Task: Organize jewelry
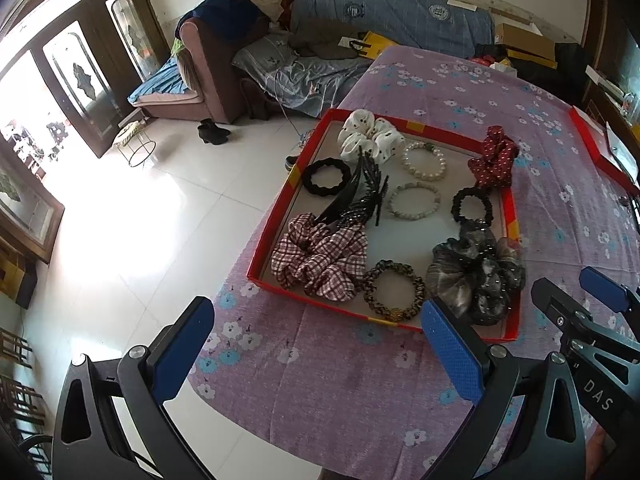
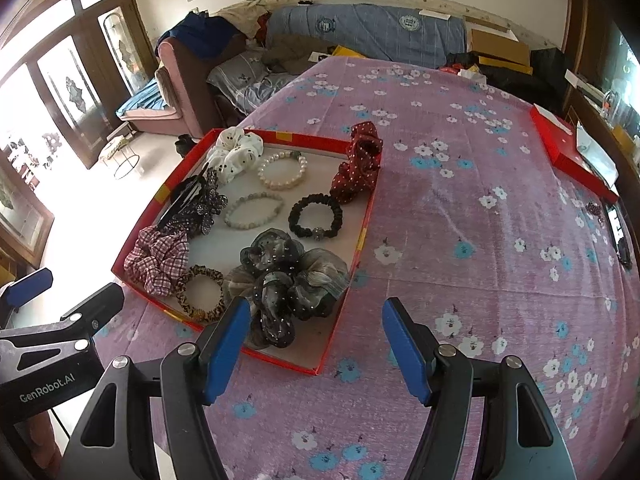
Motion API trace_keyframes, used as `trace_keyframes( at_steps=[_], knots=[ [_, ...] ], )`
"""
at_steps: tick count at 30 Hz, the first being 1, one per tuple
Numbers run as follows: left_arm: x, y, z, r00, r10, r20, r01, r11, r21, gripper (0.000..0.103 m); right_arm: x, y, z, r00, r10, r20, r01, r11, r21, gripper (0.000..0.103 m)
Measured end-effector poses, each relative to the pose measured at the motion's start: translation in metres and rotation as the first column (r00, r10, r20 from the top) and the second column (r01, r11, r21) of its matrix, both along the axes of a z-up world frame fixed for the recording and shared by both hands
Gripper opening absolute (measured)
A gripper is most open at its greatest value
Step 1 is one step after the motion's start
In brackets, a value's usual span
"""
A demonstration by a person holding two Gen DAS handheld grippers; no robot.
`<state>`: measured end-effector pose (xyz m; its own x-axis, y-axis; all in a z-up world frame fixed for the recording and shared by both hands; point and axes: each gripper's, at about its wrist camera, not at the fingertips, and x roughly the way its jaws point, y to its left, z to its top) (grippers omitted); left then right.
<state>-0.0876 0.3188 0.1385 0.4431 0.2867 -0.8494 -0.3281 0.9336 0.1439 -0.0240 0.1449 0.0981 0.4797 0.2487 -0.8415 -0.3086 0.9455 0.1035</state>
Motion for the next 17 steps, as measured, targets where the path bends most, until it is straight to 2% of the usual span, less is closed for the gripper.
trace_keyframes(
  at_steps=[10,17],
  knots=[
    [0.008,0.010,-0.009,0.999,0.013,-0.032,-0.014,1.000,-0.014,0.103,0.003,0.005,-0.010,1.000,-0.001,-0.029,0.001,1.000,-0.002,0.073],
    [0.013,-0.014,-0.007,1.000,-0.005,-0.026,0.005,1.000,0.020,0.103,0.003,-0.018,-0.011,0.999,-0.025,-0.029,0.025,1.000,0.009,0.074]
  ],
)
